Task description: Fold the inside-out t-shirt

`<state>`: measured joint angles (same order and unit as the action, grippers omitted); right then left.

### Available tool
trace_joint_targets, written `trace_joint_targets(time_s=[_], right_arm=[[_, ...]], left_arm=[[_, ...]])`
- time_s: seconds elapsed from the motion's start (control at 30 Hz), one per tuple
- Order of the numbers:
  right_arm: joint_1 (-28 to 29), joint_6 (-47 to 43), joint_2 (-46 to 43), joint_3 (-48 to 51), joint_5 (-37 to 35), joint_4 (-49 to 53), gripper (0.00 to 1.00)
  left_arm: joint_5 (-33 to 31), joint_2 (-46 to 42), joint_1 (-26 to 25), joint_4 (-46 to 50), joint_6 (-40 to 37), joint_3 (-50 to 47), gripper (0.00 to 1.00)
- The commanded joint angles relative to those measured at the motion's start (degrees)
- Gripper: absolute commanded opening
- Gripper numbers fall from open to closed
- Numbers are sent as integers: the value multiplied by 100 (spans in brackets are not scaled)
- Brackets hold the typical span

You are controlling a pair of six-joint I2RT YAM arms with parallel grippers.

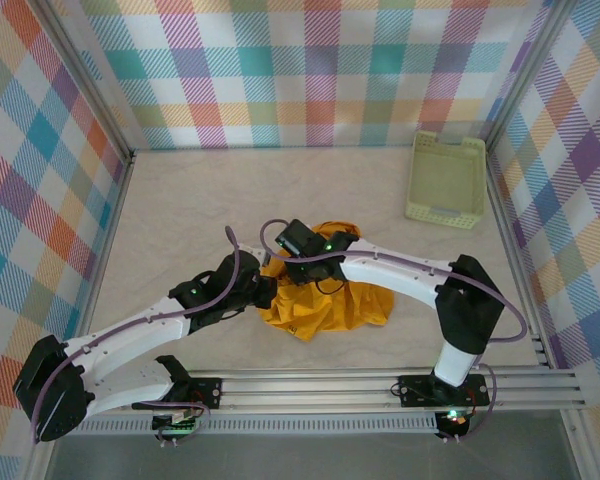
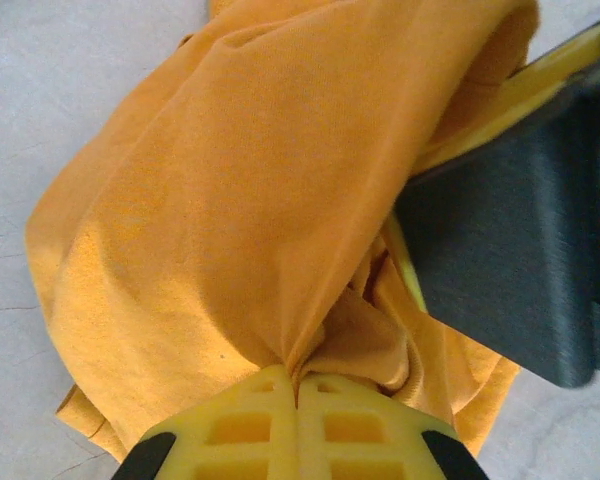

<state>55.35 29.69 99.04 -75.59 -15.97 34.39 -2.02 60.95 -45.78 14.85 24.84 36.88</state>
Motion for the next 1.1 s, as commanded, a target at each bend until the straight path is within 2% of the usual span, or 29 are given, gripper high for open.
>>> trace_joint_targets(time_s=[0.0,0.17,0.27,0.33,0.47,0.6,0.67,0.77,0.83,0.93,1.07], right_arm=[[-55,82,113,-248,-249,165,26],[-29,-56,-54,-326,59,166,7],[-16,-273,-463,-232,701,131,0],[-20,-293,-889,-26,821,162,0],[-33,-451,-1659,238,988,273,0],[-103,-362,-2208,527,1371,-37,0],[-167,-240,-2359,688,1488,-233,0],[-235,-68,-2482,882,1582,-523,0],[-242,-36,-2470,884,1571,-609,0],[-241,-21,-2412,854,1511,-677,0],[-233,21,-2333,760,1547,-731,0]], left_arm=[[90,-179,-115,-63,57,-111,0],[-121,-69,-114,153,16,-12,0],[-567,119,-115,567,36,147,0],[-913,217,-85,785,75,276,0],[-1146,454,129,935,130,362,1],[-1220,832,124,1200,-123,570,18],[-1511,888,-43,1477,-295,728,25],[-1661,443,-521,1544,-603,757,44],[-1630,-31,-864,1428,-694,701,52],[-1415,-581,-1101,1076,-539,568,53],[-1238,-708,-1354,528,-405,501,49]])
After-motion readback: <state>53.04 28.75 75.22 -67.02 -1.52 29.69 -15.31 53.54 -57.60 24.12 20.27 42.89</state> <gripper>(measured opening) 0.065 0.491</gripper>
